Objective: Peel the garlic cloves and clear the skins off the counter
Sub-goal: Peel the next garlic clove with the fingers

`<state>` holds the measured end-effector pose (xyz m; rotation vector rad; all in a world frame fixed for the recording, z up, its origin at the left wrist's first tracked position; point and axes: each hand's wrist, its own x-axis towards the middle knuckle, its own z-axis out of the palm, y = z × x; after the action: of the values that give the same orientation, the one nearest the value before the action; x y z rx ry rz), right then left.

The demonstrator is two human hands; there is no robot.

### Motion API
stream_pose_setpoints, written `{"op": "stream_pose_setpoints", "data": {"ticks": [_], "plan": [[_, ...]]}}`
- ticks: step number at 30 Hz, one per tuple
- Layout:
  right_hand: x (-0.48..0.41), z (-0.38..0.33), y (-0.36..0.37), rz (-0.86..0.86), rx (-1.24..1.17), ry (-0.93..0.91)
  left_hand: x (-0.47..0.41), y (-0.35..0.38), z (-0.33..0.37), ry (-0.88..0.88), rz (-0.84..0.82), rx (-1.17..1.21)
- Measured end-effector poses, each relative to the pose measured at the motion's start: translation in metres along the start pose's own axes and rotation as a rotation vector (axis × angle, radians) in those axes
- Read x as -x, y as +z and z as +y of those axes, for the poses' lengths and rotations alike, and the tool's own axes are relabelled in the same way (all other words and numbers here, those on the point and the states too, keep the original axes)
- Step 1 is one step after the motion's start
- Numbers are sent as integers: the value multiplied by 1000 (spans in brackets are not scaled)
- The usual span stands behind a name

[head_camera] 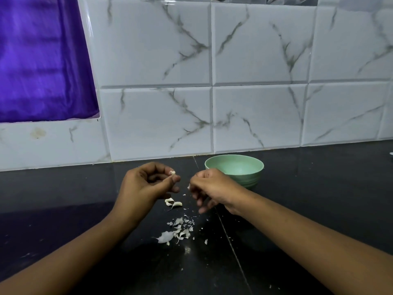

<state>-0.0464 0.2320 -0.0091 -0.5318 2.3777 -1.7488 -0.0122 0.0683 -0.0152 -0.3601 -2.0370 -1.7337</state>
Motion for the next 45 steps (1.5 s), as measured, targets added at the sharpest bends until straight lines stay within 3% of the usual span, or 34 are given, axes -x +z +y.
{"op": "stream_pose_setpoints", "data": {"ticks": [5,8,11,17,25,28,31,34,39,42,45], "plan": [[-3,0,-10,-123,166,-36,-7,-5,-4,-259,-80,23],[-2,2,-12,-194,227,-106,-7,-5,-8,-317,-141,-46],[-3,2,-12,-145,215,-156,-8,-6,-9,-336,-155,-104],[-6,3,-15,-98,119,-225,-7,-5,-7,-280,-172,-218],[4,-12,-17,-64,34,-176,-7,-7,-7,-193,-162,-348],[4,-13,-16,-177,178,-118,-7,-7,-7,-145,-168,-431],[2,-7,-15,-109,380,-195,-6,-7,-7,-91,-182,-526],[0,-5,-14,-9,372,-258,-6,-8,-6,-49,-193,-595],[-5,2,-14,-67,430,-245,-6,-7,-4,-23,-202,-641],[-4,-2,-18,-24,345,-281,-6,-8,-4,-18,-199,-644],[-3,-3,-15,2,500,-418,-5,-7,-3,-5,-207,-652]]}}
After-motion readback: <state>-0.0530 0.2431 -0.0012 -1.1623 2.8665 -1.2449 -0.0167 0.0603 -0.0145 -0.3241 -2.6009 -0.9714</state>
